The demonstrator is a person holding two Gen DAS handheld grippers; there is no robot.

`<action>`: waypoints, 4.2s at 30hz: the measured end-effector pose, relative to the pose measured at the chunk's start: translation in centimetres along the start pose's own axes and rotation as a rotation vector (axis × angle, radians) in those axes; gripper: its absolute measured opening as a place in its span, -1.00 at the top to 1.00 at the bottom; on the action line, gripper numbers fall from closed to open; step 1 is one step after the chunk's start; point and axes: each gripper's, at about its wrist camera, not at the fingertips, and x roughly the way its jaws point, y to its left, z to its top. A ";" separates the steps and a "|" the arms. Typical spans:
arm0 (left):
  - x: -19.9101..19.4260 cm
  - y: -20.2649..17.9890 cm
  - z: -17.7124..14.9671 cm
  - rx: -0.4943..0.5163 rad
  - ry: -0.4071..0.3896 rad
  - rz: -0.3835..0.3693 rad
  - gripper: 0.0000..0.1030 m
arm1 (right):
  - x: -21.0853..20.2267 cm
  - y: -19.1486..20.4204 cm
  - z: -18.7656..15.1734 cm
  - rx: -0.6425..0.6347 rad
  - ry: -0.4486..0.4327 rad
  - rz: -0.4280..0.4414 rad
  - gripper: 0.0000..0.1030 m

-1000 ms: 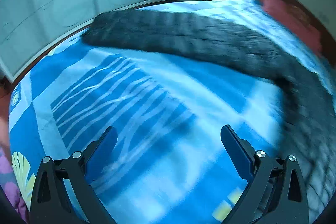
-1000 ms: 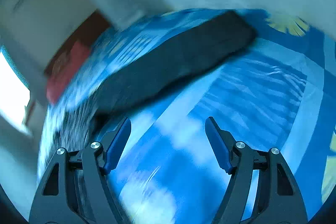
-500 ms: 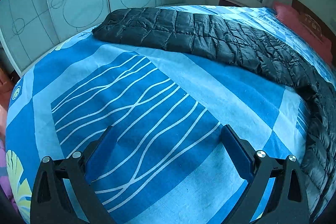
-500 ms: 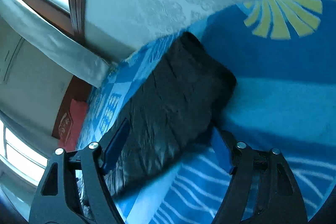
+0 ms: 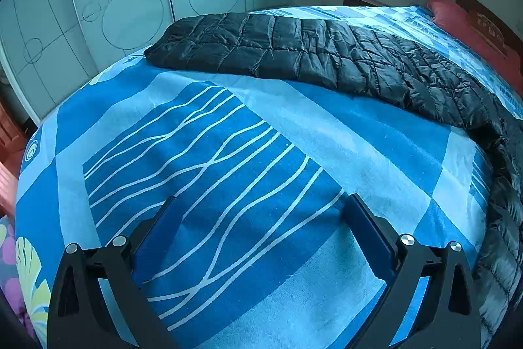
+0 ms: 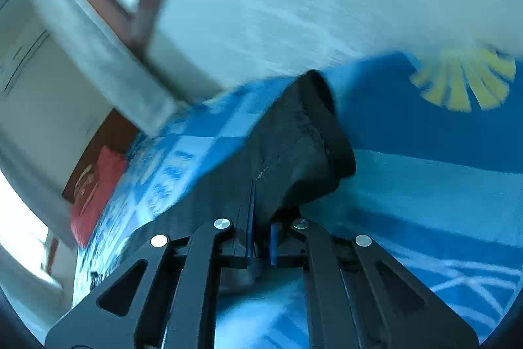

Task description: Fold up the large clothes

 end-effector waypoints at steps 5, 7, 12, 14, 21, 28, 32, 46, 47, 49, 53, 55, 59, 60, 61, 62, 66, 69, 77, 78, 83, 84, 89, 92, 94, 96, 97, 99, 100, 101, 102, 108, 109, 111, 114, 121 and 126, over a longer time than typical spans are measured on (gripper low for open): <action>0.0 0.0 0.1 -0.002 -0.003 -0.004 -0.92 | -1.3 8.9 -2.3 -0.167 0.020 0.105 0.87; 0.0 0.1 0.0 -0.001 -0.005 -0.003 -0.92 | -1.6 13.2 -4.1 -0.246 0.042 0.154 0.87; 0.0 0.1 0.0 -0.002 -0.007 -0.004 -0.92 | -1.8 22.6 -9.9 -0.402 0.116 0.252 0.87; 0.0 0.1 -0.1 -0.002 -0.009 -0.005 -0.92 | -1.6 26.3 -12.9 -0.445 0.162 0.293 0.87; 0.0 0.2 -0.2 -0.006 -0.016 -0.011 -0.92 | -1.9 37.0 -24.3 -0.596 0.302 0.394 0.87; 0.1 0.2 -0.4 -0.007 -0.024 -0.012 -0.92 | -2.4 43.3 -35.0 -0.717 0.434 0.449 0.87; 0.1 0.3 -0.3 -0.009 -0.027 -0.015 -0.92 | -2.5 45.4 -39.7 -0.785 0.497 0.452 0.85; 0.0 0.4 -0.4 -0.008 -0.029 -0.013 -0.92 | -2.8 47.9 -46.9 -0.949 0.673 0.518 -0.26; 0.0 0.4 -0.4 -0.008 -0.029 -0.012 -0.92 | -3.6 47.8 -46.1 -0.945 0.666 0.540 -0.27; 0.0 0.3 -0.4 -0.008 -0.030 -0.011 -0.92 | -5.1 47.1 -44.2 -0.937 0.642 0.570 -0.26; -0.1 0.3 -0.4 -0.008 -0.030 -0.012 -0.92 | -5.7 43.7 -37.0 -0.874 0.558 0.569 -0.23; -0.1 0.3 -0.4 -0.007 -0.030 -0.011 -0.92 | -4.0 40.9 -32.0 -0.823 0.491 0.485 -0.13; 0.0 0.3 -0.5 -0.006 -0.031 -0.008 -0.92 | 1.0 34.2 -24.2 -0.674 0.419 0.267 0.17; -0.1 0.2 -0.5 -0.005 -0.032 -0.006 -0.92 | 2.4 32.2 -22.8 -0.644 0.406 0.202 0.21; -0.1 0.3 -0.5 -0.004 -0.031 -0.004 -0.92 | 3.4 31.0 -22.1 -0.632 0.406 0.161 0.29; -0.1 0.3 -0.5 -0.003 -0.031 -0.003 -0.92 | 4.8 29.4 -21.8 -0.629 0.420 0.112 0.35; -0.1 0.1 -0.5 0.000 -0.031 0.002 -0.92 | 7.3 26.7 -23.3 -0.676 0.481 0.097 0.52; -0.1 0.0 -0.5 0.001 -0.031 0.003 -0.92 | 6.1 28.9 -23.2 -0.727 0.466 0.095 0.44; -0.1 0.0 -0.5 0.001 -0.031 0.003 -0.92 | 9.9 32.4 -27.3 -0.865 0.508 0.061 -0.01; -0.1 0.0 -0.6 0.002 -0.032 0.003 -0.92 | 9.6 33.3 -27.5 -0.907 0.485 0.042 -0.01; 0.0 0.0 -0.6 0.004 -0.033 0.007 -0.92 | 8.3 37.4 -26.9 -0.866 0.424 0.147 -0.18; -0.1 0.0 -0.6 0.004 -0.033 0.008 -0.92 | 8.5 37.8 -27.3 -0.864 0.425 0.152 -0.27; 0.0 -0.1 -0.6 0.004 -0.033 0.007 -0.93 | 11.9 37.7 -30.4 -0.886 0.496 0.088 -0.54; 0.0 0.0 -0.6 0.001 -0.033 0.003 -0.93 | 9.1 38.0 -30.1 -0.864 0.500 0.139 -0.54; -0.1 0.0 -0.5 0.002 -0.033 0.005 -0.93 | 7.0 37.3 -30.1 -0.865 0.476 0.152 -0.54; 0.0 0.0 -0.5 0.001 -0.032 0.003 -0.93 | 5.7 36.1 -30.2 -0.874 0.463 0.152 -0.54; 0.0 0.0 -0.6 0.001 -0.033 0.003 -0.93 | 5.6 35.4 -30.4 -0.871 0.469 0.150 -0.54; 0.0 -0.1 -0.5 0.002 -0.033 0.005 -0.93 | 5.9 34.6 -30.8 -0.864 0.492 0.129 -0.54; 0.0 0.0 -0.6 0.002 -0.033 0.005 -0.93 | 6.4 34.3 -31.0 -0.854 0.499 0.129 -0.55; -0.1 0.0 -0.6 0.002 -0.033 0.005 -0.93 | 6.5 34.4 -31.2 -0.851 0.498 0.128 -0.57; 0.0 0.0 -0.5 0.001 -0.032 0.003 -0.93 | 6.5 34.2 -31.4 -0.854 0.496 0.126 -0.59; -0.2 0.7 -0.3 -0.028 -0.012 -0.043 -0.92 | 6.0 33.6 -31.7 -0.848 0.484 0.140 -0.62; -0.2 0.9 -0.1 -0.035 -0.006 -0.054 -0.92 | 6.1 33.5 -31.7 -0.843 0.484 0.145 -0.63; -0.1 1.2 0.3 -0.050 0.014 -0.078 -0.92 | 6.0 33.4 -31.6 -0.840 0.481 0.151 -0.63; 0.4 1.5 1.3 -0.048 0.028 -0.102 -0.91 | 5.8 33.4 -31.7 -0.845 0.476 0.150 -0.64; 3.6 6.2 6.5 -0.230 -0.024 -0.223 -0.90 | 5.7 33.4 -31.7 -0.849 0.471 0.150 -0.64; 6.3 9.7 10.1 -0.364 -0.078 -0.343 -0.90 | 5.6 33.5 -31.7 -0.853 0.467 0.147 -0.64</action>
